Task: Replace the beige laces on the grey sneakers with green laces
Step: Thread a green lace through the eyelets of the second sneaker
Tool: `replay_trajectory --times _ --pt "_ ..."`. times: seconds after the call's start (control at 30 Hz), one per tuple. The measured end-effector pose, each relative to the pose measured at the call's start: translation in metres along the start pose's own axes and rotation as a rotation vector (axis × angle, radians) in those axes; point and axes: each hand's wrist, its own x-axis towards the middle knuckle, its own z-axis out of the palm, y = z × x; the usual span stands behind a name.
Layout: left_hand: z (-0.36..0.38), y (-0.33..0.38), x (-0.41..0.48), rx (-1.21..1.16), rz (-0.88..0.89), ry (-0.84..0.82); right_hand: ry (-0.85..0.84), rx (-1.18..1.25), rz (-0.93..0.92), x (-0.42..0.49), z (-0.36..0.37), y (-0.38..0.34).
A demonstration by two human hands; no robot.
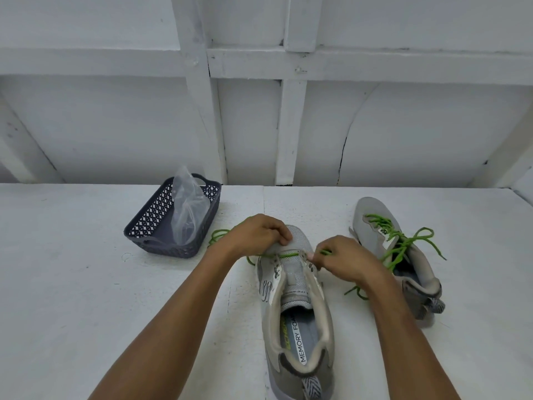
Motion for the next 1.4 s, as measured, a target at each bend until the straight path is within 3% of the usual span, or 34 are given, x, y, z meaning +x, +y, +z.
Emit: replay_trajectory --times 0.1,0.17,0.23,0.27,0.33,0.4,0.47,0.53,0.67,0.73,0.77,0.83,0.9,0.97,1.0,1.07,1.13,1.23,1.33,1.4 --pt "0.000 -0.001 0.000 -0.003 -0.001 0.008 0.149 0.464 -0.117 -0.009 -0.008 -0.009" --pt "0.000 -0.001 0.001 -0.010 -0.008 0.013 0.181 0.943 -0.164 -0.007 -0.013 -0.010" --pt "0.001 0.000 0.002 -0.028 -0.010 0.014 0.173 1.284 -0.084 -0.004 -0.014 -0.009" --pt "0.001 0.000 0.003 -0.033 -0.009 0.011 0.193 1.256 0.001 -0.002 -0.013 -0.007" --pt "0.000 0.001 0.003 -0.022 -0.012 0.001 0.178 0.890 0.120 0.001 -0.007 -0.003" --pt "-0.001 0.002 0.004 0.000 -0.010 -0.005 0.076 0.365 0.120 0.005 0.002 0.002" --pt "-0.002 0.003 0.004 0.004 -0.011 -0.005 -0.022 0.069 0.046 0.006 0.006 0.003" --pt "-0.002 0.003 0.002 -0.001 -0.011 -0.005 -0.044 0.173 -0.045 0.004 0.000 0.000" --pt "-0.005 0.000 0.003 0.018 -0.011 -0.001 0.034 0.868 -0.227 -0.001 -0.012 -0.004" --pt "-0.005 0.001 0.002 0.028 -0.015 -0.008 0.042 1.256 -0.167 0.001 -0.013 -0.003" --pt "-0.005 0.001 0.002 0.026 -0.013 -0.012 0.074 1.330 -0.089 0.002 -0.013 -0.003" --pt "-0.005 0.002 0.001 0.011 -0.010 -0.013 0.157 1.185 0.039 0.005 -0.008 0.000" --pt "-0.004 0.002 0.002 0.007 -0.010 -0.009 0.155 0.761 0.068 0.006 -0.001 0.004" --pt "-0.004 0.001 0.002 0.011 -0.013 -0.003 0.052 0.258 0.030 0.006 0.004 0.005" --pt "-0.005 0.000 0.002 0.014 -0.012 -0.004 0.009 0.156 -0.010 0.006 0.006 0.004" --pt "-0.005 -0.001 0.003 0.011 -0.010 -0.007 -0.008 0.307 -0.080 0.004 0.004 0.001" --pt "-0.005 -0.002 0.002 0.001 -0.011 -0.007 0.031 0.651 -0.131 0.001 -0.001 -0.002" --pt "-0.006 -0.002 0.003 -0.016 -0.010 -0.002 0.103 1.013 -0.067 0.002 -0.005 0.001" --pt "-0.006 0.001 0.002 -0.051 -0.010 -0.012 0.185 1.025 0.104 0.009 0.001 0.003" --pt "-0.005 0.003 0.002 -0.034 -0.006 -0.020 0.186 0.888 0.141 0.014 0.009 0.002"
